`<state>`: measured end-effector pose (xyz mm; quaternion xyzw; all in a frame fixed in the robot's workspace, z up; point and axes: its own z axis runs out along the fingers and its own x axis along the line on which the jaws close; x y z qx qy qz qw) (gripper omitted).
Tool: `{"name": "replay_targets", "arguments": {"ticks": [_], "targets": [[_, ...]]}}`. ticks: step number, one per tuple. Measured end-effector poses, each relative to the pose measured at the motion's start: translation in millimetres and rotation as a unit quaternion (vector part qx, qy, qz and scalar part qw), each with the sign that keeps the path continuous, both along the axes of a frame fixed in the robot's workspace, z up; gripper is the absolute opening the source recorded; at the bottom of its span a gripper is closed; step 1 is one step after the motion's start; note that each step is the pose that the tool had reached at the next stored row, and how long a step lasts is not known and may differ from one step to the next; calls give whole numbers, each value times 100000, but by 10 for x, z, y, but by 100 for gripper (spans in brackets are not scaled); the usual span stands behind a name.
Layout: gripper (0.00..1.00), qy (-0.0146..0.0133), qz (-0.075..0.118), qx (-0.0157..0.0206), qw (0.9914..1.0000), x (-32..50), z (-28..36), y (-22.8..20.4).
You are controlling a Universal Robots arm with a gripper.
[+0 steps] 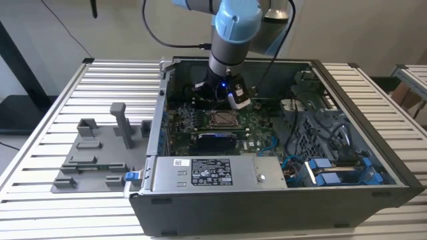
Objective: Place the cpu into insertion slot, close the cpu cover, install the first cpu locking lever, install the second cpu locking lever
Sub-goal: 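Install the first cpu locking lever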
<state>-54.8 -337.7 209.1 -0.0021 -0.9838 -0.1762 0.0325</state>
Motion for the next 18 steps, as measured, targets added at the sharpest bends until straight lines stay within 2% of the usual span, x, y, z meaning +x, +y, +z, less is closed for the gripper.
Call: {"name": "replay_targets", "arguments": {"ticks": [9, 18], "targets": [[11, -4, 130, 0, 100000, 23, -22, 0], [11, -6, 125, 3, 100000, -15, -22, 0]]}}
